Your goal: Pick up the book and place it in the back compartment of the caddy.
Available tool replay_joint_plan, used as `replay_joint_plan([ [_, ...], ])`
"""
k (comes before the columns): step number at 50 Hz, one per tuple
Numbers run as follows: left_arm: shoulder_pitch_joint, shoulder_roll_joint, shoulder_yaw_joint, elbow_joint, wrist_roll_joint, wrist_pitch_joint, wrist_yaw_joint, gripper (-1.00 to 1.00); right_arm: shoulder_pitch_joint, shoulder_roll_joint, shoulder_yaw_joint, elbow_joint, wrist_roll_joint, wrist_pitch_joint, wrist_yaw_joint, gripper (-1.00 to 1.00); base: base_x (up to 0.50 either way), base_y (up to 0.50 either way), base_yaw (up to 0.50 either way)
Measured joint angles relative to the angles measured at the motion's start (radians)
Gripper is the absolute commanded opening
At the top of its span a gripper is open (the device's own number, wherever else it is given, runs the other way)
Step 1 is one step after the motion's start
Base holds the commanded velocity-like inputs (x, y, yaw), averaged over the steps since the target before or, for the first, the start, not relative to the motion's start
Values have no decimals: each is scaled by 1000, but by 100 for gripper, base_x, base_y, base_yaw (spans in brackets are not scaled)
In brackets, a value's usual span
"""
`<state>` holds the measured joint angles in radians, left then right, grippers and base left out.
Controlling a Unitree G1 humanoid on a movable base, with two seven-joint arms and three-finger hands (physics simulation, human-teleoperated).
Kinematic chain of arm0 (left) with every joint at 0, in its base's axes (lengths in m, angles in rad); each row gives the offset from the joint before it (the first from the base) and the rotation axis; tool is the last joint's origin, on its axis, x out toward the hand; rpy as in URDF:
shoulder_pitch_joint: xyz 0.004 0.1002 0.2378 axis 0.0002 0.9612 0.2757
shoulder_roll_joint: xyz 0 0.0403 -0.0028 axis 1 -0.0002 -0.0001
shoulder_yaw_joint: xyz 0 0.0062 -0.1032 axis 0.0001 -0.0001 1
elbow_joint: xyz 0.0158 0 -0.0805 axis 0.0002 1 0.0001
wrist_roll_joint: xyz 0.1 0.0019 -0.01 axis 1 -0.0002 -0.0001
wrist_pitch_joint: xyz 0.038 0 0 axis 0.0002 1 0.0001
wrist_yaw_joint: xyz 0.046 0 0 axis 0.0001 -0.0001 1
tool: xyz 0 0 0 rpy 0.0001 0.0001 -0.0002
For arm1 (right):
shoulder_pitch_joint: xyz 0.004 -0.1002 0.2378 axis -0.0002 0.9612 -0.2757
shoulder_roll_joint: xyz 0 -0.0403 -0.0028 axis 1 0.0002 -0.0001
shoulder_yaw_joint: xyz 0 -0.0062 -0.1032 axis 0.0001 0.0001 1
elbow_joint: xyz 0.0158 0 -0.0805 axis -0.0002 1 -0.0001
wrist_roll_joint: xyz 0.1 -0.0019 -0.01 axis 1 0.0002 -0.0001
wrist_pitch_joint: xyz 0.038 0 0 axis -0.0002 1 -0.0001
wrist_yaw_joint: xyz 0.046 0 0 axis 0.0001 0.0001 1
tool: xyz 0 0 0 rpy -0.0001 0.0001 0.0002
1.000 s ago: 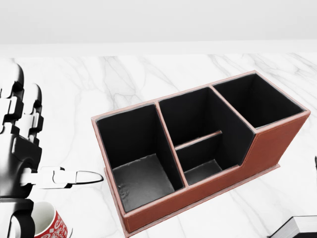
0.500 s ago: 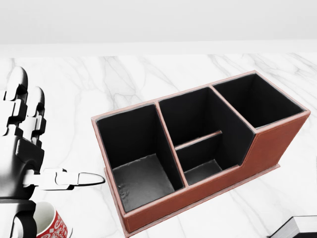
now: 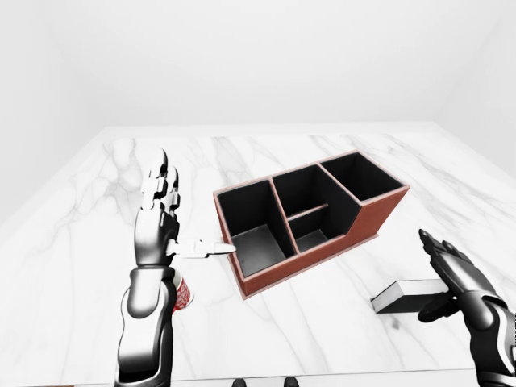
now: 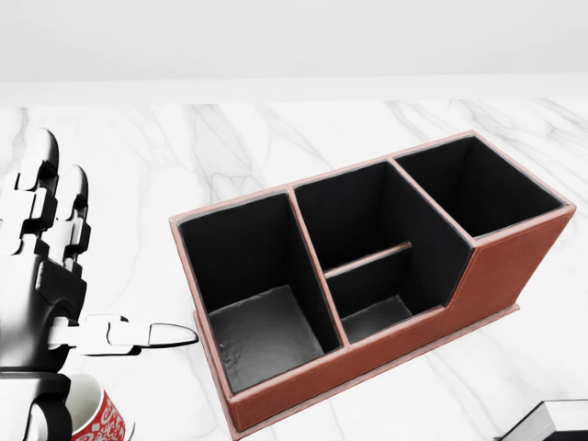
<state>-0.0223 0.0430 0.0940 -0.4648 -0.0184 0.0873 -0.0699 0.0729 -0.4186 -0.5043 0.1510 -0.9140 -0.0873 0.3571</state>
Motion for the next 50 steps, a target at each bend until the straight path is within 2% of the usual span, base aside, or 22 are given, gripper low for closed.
replay_joint_plan([
  [9, 0, 0, -1, 3, 1, 0, 0, 100, -17, -12, 24, 44, -2, 0, -30, 100, 0, 0, 0],
  [10, -1, 0, -1, 3, 1, 0, 0, 100, -19, -13, 28, 51, -2, 0, -35, -100, 0, 0, 0],
  [19, 0, -1, -1, 0, 1, 0, 0, 100, -34, -30, 46, 93, -9, 0, -71, -100, 0, 0, 0],
  [30, 3, -1, -2, -6, 2, 0, 0, 100, -29, -23, 70, 105, -6, 0, -65, -100, 0, 0, 0],
  [50, 1, -1, -1, -5, 2, 0, 1, 100, -8, 16, 32, -53, 15, 0, 27, -100, 0, 0, 0],
])
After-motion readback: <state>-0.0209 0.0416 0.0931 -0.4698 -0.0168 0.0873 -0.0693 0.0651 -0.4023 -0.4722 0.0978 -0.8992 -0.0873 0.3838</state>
